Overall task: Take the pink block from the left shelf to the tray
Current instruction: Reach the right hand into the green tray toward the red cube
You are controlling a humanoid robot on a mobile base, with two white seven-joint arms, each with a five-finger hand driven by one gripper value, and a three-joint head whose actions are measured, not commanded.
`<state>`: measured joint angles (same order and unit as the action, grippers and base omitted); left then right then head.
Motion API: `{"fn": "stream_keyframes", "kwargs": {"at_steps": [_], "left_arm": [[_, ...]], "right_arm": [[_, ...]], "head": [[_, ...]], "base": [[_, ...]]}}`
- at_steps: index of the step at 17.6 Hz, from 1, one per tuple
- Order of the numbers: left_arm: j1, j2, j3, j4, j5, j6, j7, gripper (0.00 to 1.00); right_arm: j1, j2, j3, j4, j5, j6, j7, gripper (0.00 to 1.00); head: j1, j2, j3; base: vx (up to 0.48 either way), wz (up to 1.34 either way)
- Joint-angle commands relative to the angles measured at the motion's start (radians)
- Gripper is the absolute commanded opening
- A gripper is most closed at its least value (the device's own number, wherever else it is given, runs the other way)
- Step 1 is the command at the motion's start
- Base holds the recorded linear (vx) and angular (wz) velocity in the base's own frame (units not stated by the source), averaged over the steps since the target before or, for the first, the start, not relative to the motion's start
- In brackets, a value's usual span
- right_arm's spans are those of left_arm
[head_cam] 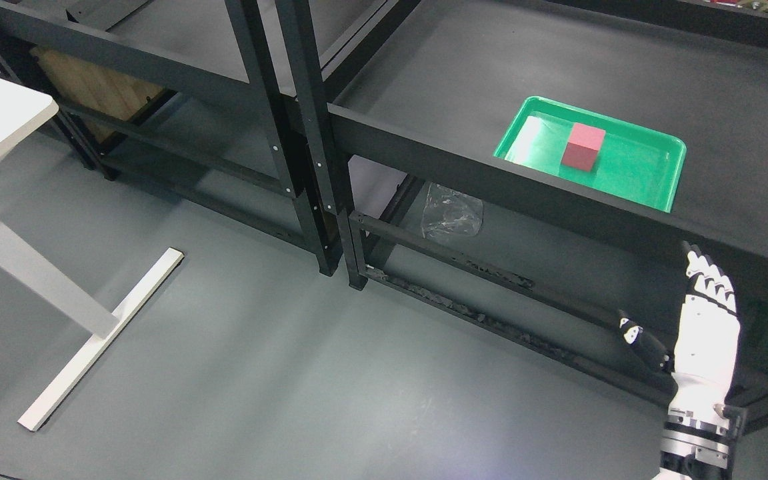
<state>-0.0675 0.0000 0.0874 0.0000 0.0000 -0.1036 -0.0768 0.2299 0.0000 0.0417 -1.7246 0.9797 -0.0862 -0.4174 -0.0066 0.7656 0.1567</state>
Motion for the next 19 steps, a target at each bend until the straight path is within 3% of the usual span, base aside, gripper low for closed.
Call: {"fn": "stream_keyframes", "kwargs": {"at_steps": [1, 6, 10, 15, 19], "left_arm": [[0.0, 0.017, 0.0, -0.017, 0.008, 0.001, 0.0, 1.0], [0.0, 0.017, 0.0, -0.017, 0.008, 0.001, 0.0, 1.0], [0.0, 0.017, 0.0, -0.017, 0.008, 0.001, 0.0, 1.0], [0.0, 0.017, 0.0, -0.017, 0.008, 0.001, 0.0, 1.0], [0.0, 0.017, 0.0, -0.017, 0.008, 0.001, 0.0, 1.0]], "right_arm": [[0.002, -0.017, 0.001, -0.001, 0.005, 0.0, 0.022, 1.0], [0.002, -0.017, 0.001, -0.001, -0.023, -0.004, -0.059, 1.0], [-0.001, -0.017, 0.003, 0.0, -0.021, 0.0, -0.038, 1.0], [0.0, -0.017, 0.001, 0.0, -0.021, 0.035, 0.192, 1.0], [0.0, -0.017, 0.003, 0.0, -0.021, 0.089, 0.268, 0.99]], "head": [[0.0, 0.0, 0.0], [0.0, 0.0, 0.0], [0.0, 0.0, 0.0], [0.0, 0.0, 0.0], [0.0, 0.0, 0.0]], "base": [[0.319, 0.09], [0.337, 0.06], [0.336, 0.07], [0.284, 0.07], [0.248, 0.07]]}}
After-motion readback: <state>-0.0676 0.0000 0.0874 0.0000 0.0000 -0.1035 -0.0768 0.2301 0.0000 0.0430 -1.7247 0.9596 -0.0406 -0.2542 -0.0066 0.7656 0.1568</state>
